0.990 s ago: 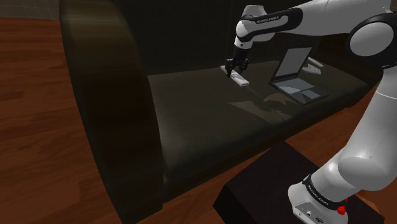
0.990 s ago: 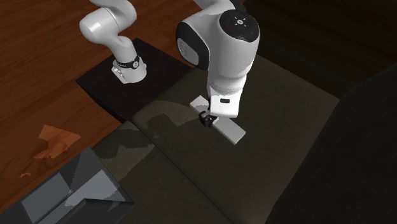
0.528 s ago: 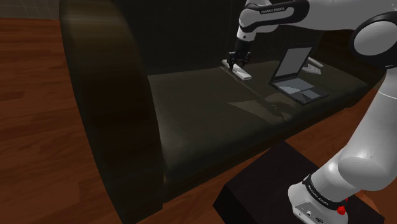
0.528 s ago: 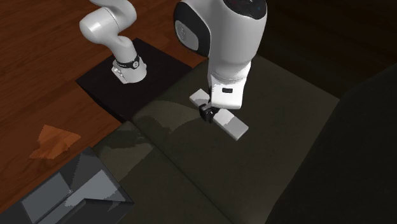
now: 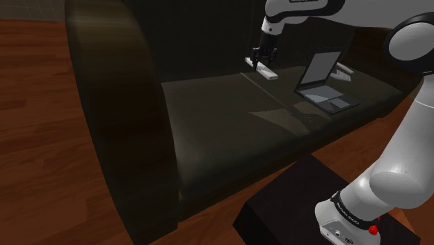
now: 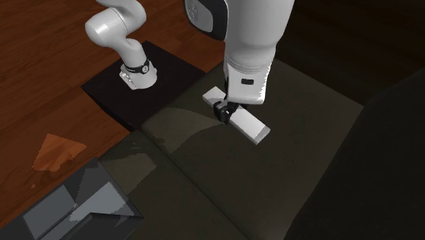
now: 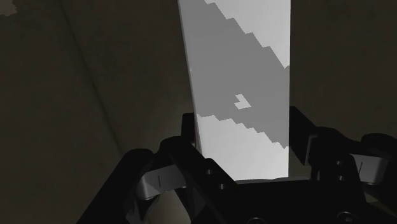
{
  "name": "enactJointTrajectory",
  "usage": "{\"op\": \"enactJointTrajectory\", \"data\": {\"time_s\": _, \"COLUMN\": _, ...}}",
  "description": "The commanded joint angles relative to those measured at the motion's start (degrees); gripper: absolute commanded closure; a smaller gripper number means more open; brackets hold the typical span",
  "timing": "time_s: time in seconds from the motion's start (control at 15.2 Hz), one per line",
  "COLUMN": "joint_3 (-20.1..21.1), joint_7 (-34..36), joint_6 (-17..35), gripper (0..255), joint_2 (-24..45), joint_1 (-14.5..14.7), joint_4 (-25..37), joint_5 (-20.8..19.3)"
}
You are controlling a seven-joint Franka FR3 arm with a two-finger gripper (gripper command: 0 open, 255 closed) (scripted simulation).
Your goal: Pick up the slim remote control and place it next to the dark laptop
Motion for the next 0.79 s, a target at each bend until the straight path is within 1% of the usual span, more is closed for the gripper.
{"op": "enactJointTrajectory", "data": {"time_s": 0.0, "joint_3": 0.0, "joint_7": -0.1, "joint_6": -1.7, "gripper": 255, "joint_2": 0.1, "joint_1": -0.1, "joint_4": 1.7, "joint_5": 0.0}}
{"op": "enactJointTrajectory", "data": {"time_s": 0.73, "joint_3": -0.1, "joint_7": -0.2, "joint_6": -10.7, "gripper": 255, "joint_2": 1.2, "joint_1": -0.3, "joint_4": 11.9, "joint_5": 0.1}}
